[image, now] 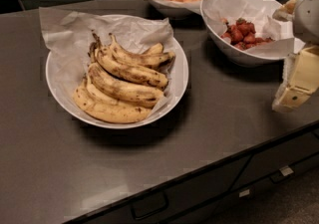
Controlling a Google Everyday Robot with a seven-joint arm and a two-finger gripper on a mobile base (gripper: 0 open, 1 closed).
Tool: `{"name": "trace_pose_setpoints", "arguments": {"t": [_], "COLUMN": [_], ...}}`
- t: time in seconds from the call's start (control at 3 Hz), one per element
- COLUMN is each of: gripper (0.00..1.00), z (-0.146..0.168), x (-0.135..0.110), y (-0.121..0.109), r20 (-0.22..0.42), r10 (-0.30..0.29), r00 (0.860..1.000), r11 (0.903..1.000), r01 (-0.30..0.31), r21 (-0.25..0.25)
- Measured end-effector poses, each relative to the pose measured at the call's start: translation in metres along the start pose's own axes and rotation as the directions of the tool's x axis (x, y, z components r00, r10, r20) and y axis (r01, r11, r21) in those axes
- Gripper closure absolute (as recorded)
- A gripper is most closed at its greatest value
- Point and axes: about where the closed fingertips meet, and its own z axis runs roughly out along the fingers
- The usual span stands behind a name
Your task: Pick banana from white bowl
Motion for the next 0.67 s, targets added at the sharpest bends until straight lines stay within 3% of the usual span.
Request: {"name": "trace_pose_setpoints", "arguments": {"t": [0.33, 0.67], "gripper": [0.00, 0.00], "z": [0.000, 0.001], "x": [0.000, -0.030], "y": [0.000, -0.007], "r20": [0.000, 0.053], "r10": [0.000, -0.053], "r00": [1.000, 0.997], "r11": [1.0000, 0.9980], "r01": [0.000, 0.051], "r21": [0.000, 0.037]}}
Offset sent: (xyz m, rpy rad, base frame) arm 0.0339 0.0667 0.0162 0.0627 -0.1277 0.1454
